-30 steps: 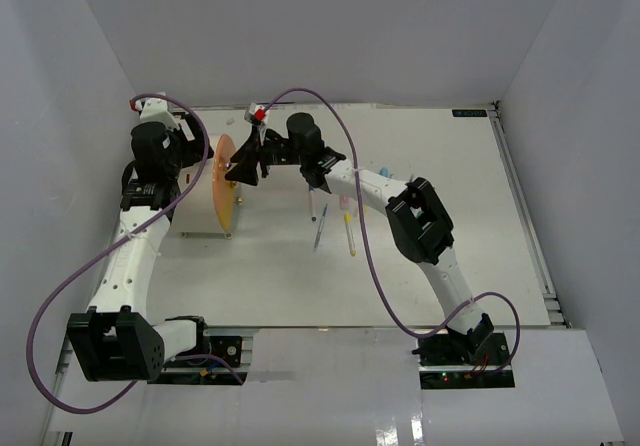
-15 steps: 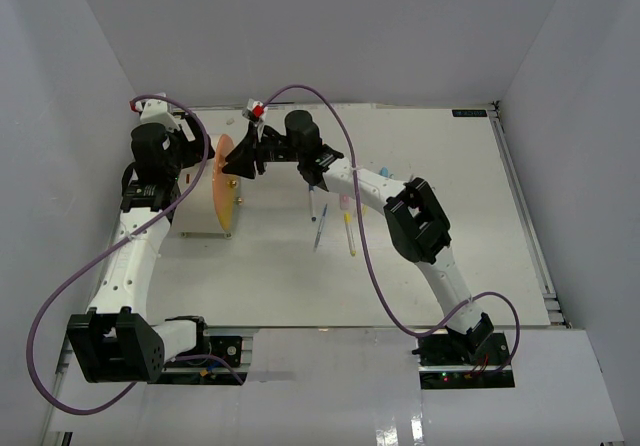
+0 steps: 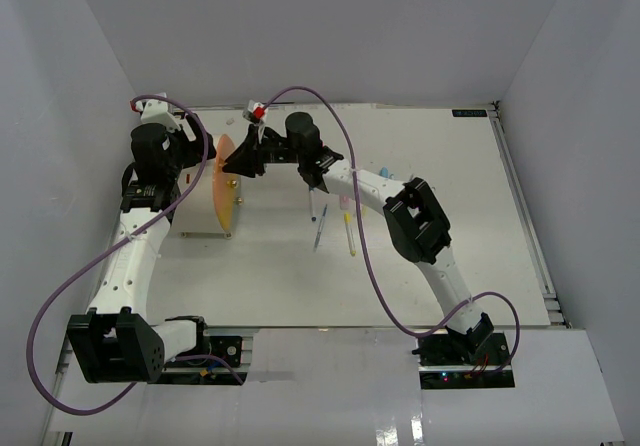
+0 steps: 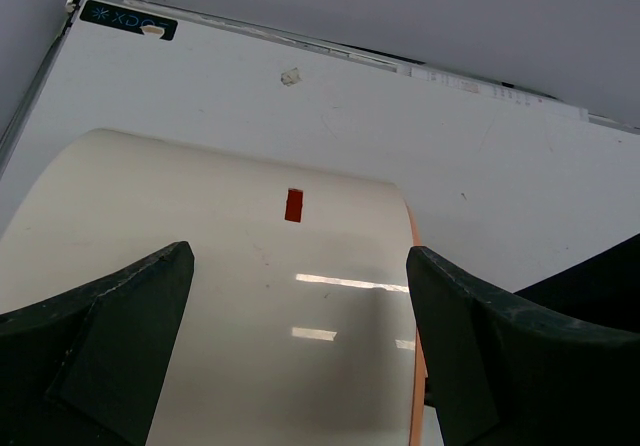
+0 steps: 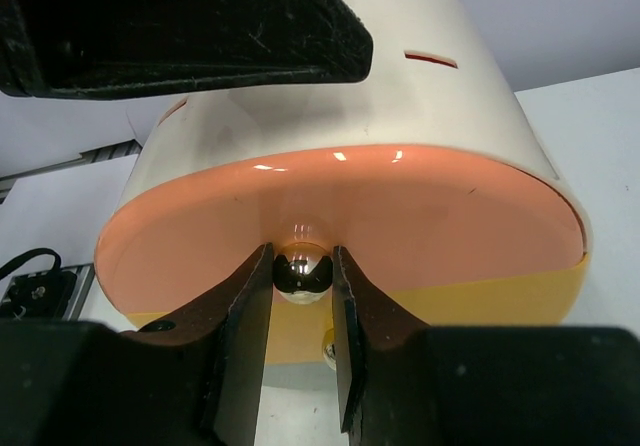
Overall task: Sort the stationery into containers
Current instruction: Open the drawer in the storage box.
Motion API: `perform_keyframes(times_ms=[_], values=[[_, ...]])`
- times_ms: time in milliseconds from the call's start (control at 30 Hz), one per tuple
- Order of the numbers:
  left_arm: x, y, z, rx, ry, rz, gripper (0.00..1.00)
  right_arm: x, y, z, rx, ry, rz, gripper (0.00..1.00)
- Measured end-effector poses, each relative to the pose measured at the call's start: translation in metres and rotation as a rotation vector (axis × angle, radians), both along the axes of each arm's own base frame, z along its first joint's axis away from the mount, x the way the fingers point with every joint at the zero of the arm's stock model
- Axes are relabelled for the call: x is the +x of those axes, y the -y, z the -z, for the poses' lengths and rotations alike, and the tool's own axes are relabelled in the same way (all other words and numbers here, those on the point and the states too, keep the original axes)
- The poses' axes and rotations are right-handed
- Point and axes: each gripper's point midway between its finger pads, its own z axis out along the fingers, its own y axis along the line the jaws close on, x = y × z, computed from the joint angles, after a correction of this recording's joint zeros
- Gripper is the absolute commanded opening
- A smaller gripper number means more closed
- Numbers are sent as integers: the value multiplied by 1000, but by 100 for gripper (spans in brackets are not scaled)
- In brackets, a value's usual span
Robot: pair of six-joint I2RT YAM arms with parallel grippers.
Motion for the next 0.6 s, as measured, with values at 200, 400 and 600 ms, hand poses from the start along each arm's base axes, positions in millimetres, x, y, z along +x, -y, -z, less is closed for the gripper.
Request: perform_keyframes(times_ms=[200,400,600], values=[[-1,1,0,-3,1,3,98,-1,8,0,2,4,15,8],[-1,1,1,-3,5,4,98,3,28,0,-11,-11,21,8],[-1,1,0,-3,11,4,98,7,52,0,-28,-26,30,8]])
